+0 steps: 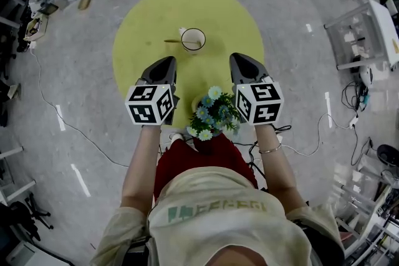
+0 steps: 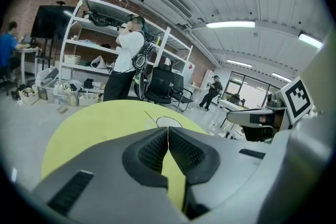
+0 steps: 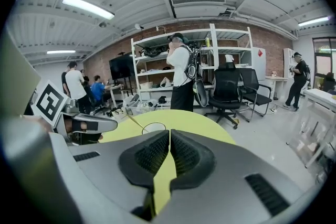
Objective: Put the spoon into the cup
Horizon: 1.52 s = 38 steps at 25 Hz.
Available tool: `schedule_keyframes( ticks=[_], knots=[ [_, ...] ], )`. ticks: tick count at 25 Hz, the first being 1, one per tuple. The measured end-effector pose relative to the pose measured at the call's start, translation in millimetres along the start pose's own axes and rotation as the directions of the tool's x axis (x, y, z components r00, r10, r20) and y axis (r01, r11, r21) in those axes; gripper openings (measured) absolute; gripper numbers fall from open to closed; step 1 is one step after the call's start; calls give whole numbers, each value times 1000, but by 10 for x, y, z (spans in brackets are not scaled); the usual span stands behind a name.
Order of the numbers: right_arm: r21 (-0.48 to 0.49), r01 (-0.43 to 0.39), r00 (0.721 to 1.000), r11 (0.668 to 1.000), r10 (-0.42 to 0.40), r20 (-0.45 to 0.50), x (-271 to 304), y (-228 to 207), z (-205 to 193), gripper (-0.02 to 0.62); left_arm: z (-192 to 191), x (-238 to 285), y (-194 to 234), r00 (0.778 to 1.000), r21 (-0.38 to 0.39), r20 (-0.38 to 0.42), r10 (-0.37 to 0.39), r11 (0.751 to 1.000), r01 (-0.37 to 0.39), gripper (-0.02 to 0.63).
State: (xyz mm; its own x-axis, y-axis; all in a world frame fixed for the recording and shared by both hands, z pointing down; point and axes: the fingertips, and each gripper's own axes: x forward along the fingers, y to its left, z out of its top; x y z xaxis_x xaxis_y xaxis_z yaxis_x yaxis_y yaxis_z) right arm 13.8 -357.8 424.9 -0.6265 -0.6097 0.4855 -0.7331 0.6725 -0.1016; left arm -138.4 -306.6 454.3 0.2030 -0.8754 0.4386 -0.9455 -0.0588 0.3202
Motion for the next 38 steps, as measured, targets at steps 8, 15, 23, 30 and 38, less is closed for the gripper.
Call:
schedule_keyframes(
  ticks=[8, 15, 23, 30, 38],
  knots=[
    [7, 23, 998, 1000, -23, 52, -386, 139, -15, 37, -24, -298, -181, 999, 33, 15, -30, 999, 29, 26],
    [8, 46, 994, 999, -46, 102, -702, 325, -74, 37, -84, -617, -286, 998, 52, 38, -54, 997, 52, 25],
    [-11, 60, 983, 998, -57, 173, -1060, 643, -68, 37, -108, -1021, -353, 995, 82, 64, -71, 994, 66, 26],
    [-31, 79, 974, 996, -70, 215, -1334, 908, -82, 36, -117, -1328, -424, 993, 110, 77, -94, 990, 85, 26],
    [-20, 92, 965, 996, -84, 250, -1606, 1246, -202, 35, -233, -1721, -432, 989, 128, 90, -115, 986, 103, 25]
  ],
)
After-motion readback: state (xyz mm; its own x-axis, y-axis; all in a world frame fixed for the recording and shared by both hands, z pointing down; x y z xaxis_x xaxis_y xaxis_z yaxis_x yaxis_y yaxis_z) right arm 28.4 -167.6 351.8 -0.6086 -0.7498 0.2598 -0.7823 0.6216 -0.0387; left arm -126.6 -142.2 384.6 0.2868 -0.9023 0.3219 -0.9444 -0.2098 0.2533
